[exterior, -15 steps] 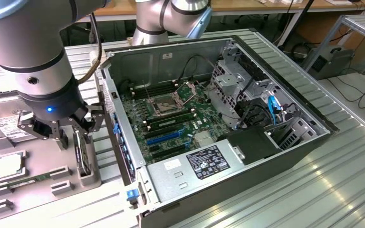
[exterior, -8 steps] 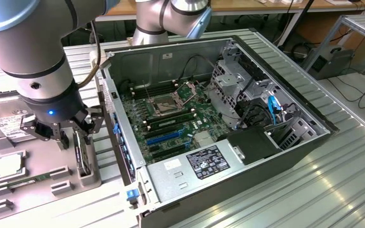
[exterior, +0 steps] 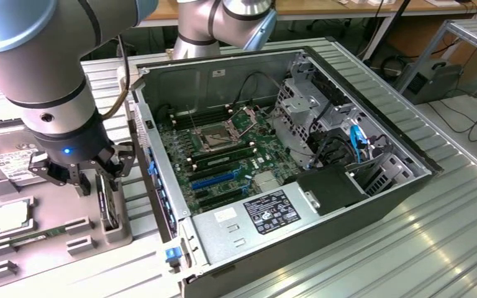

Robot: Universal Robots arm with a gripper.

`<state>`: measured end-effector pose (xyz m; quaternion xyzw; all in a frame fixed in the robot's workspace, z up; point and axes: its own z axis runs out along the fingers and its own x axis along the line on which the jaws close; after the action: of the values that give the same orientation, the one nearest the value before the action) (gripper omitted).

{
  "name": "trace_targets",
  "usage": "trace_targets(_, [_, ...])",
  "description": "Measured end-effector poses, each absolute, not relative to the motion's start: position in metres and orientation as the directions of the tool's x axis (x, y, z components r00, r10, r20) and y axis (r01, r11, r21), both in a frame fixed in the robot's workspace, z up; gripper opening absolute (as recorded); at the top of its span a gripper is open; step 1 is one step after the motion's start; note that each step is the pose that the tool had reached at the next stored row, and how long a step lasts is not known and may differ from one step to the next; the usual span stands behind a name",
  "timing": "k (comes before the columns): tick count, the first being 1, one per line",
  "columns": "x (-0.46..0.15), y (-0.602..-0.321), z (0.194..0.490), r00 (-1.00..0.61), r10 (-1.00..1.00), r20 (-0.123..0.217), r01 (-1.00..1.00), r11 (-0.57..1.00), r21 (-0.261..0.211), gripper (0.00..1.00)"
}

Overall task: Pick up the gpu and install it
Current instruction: 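Pick up the gpu and move the gpu toward the slot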

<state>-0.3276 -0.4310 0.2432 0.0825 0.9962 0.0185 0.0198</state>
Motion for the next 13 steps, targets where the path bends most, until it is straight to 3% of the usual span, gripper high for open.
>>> trace_targets(9, [-0.3277,-0.4304,0.2379,-0.985,0.168,-0.042,0.166,0.985,0.04,0.48])
trace_targets(12, [-0.3277,-0.4303,0.2379,-0.985,0.168,-0.042,0.166,0.985,0.04,0.4])
trace_targets(13, [-0.3277,-0.4303,0.2378,-0.985,0.168,-0.042,0.166,0.985,0.041,0.33])
